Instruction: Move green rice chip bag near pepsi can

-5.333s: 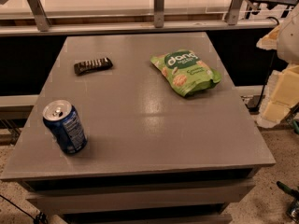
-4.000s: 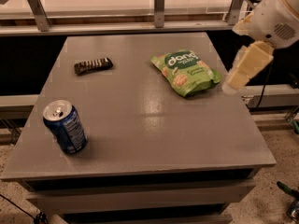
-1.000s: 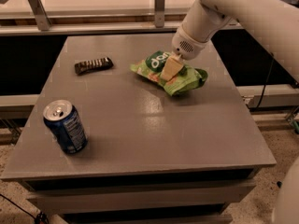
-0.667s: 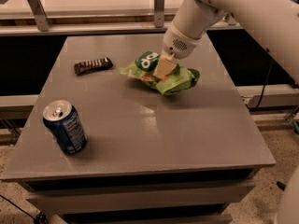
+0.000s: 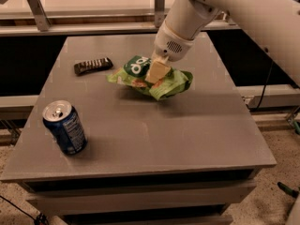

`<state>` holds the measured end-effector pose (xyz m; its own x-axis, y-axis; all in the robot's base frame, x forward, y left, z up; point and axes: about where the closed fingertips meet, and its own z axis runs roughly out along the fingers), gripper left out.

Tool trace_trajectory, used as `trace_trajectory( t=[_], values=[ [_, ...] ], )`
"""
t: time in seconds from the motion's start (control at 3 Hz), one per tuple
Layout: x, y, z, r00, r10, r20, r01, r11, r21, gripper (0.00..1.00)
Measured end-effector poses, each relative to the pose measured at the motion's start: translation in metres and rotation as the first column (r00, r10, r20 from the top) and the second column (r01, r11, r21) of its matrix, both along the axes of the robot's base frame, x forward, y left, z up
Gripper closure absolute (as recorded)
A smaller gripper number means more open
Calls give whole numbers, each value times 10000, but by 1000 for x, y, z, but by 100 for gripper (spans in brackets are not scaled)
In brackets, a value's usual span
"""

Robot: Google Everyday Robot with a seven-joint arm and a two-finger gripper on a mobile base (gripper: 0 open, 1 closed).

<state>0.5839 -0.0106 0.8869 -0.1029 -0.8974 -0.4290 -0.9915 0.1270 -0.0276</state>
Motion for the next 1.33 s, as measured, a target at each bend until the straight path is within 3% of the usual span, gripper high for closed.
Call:
trace_trajectory(
  t=[0.33, 0.67, 1.0, 1.33],
  values=[
    [-5, 7, 1, 9996, 298, 27, -298, 9995, 83, 100],
    [-39, 45, 10, 9823, 1863, 210, -1869, 9817, 360, 100],
    [-71, 69, 19, 9559, 2905, 425, -2918, 9560, 287, 100],
    [-87, 85, 21, 9422, 3318, 468, -3332, 9425, 267, 81]
  ],
)
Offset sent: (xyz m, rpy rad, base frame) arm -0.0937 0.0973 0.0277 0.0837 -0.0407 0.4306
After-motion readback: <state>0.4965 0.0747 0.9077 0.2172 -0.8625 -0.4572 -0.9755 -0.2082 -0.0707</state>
